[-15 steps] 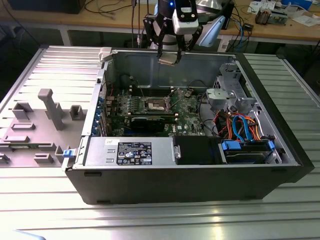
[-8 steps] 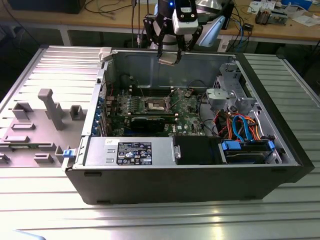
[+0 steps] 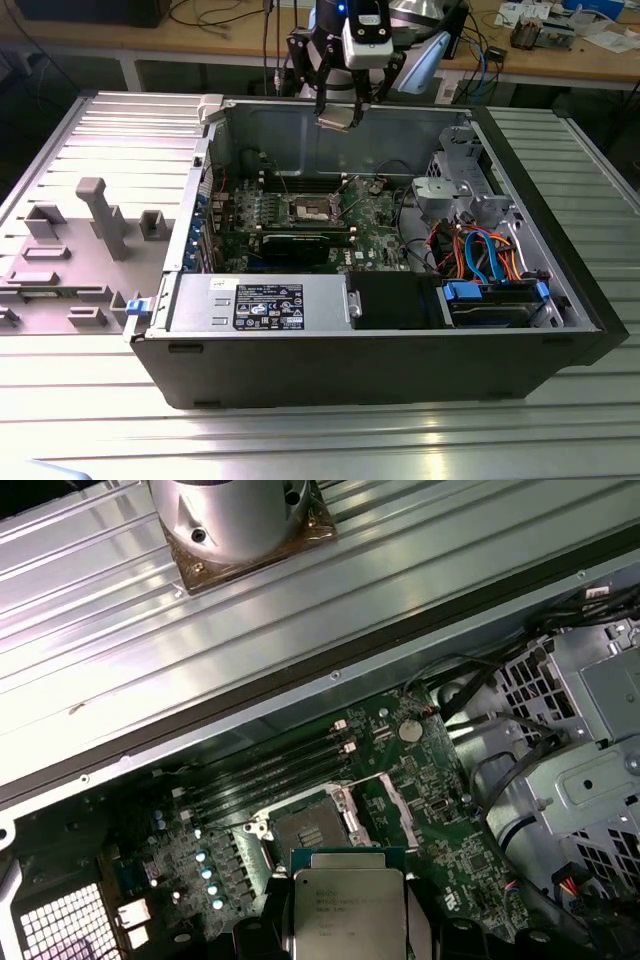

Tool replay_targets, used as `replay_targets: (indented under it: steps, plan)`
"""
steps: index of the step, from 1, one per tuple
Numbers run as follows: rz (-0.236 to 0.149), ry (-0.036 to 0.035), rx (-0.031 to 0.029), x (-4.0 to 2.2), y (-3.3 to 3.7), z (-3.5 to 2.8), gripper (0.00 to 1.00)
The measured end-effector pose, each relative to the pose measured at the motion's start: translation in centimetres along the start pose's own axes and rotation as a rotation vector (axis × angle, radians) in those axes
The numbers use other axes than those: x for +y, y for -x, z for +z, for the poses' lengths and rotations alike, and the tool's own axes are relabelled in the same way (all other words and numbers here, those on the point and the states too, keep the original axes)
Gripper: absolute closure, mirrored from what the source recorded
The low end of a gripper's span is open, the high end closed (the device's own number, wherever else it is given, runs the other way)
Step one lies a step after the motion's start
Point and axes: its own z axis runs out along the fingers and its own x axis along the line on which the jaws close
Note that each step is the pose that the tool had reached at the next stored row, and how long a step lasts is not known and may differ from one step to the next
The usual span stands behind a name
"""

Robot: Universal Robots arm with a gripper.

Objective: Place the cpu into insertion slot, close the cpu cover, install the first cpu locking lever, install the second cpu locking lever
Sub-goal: 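Place the cpu into insertion slot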

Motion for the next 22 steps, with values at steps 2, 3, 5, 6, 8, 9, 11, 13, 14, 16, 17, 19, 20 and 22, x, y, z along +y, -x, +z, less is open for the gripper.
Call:
replay_targets:
  steps: [2,3,5,6,8,9,11,13,14,16,17,19,20,22]
  plan:
    - [0.027,0.0006,-0.0024,0.00,0.00,0.02,0.46]
    - [0.047,0.0009,-0.0041,0.00,0.00,0.02,0.46]
    - [0.074,0.0015,-0.0065,0.00,0.00,0.04,0.46]
    - [0.081,0.0017,-0.0072,0.00,0.00,0.04,0.46]
    - [0.096,0.0019,-0.0085,0.00,0.00,0.05,0.46]
    - [0.103,0.0021,-0.0092,0.00,0.00,0.05,0.46]
    - [0.122,0.0024,-0.0108,0.00,0.00,0.06,0.46]
    - [0.136,0.0027,-0.0121,0.00,0.00,0.06,0.46]
    - [0.149,0.0029,-0.0132,0.00,0.00,0.07,0.46]
    - [0.164,0.0033,-0.0146,0.00,0.00,0.08,0.46]
    - [0.171,0.0034,-0.0152,0.00,0.00,0.08,0.46]
    - [0.191,0.0038,-0.0170,0.00,0.00,0.09,0.46]
    - [0.203,0.0041,-0.0180,0.00,0.00,0.09,0.46]
    - [0.217,0.0043,-0.0193,-0.01,0.00,0.10,0.46]
